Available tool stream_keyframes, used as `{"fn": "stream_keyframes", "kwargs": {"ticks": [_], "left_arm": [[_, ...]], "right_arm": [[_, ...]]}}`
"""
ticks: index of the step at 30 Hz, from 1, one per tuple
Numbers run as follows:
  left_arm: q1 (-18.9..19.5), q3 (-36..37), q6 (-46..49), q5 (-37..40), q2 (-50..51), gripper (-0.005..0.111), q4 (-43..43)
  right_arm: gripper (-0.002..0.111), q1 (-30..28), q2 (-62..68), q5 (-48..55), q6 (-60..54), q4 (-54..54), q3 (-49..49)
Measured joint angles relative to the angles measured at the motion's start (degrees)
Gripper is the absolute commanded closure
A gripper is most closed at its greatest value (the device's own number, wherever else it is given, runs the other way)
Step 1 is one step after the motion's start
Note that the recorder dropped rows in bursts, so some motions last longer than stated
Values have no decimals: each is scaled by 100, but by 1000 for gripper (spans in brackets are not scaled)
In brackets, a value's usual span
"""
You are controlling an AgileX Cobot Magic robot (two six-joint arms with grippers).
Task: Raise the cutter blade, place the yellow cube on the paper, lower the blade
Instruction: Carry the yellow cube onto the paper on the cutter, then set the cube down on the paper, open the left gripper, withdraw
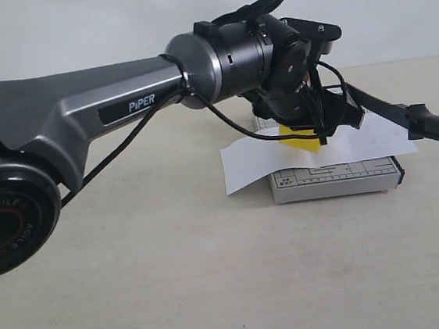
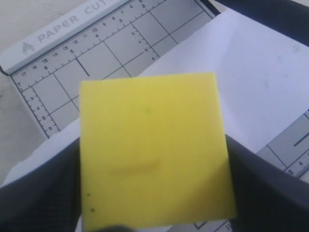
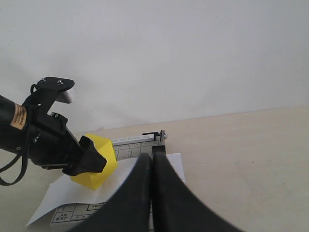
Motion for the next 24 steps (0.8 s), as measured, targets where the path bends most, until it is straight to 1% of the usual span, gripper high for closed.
{"fn": "stream_keyframes", "kwargs": {"ticks": [24], "left_arm": [[0,0,-131,-240,104,102,0]], "right_arm": [[109,0,0,0,0,0,0]]}}
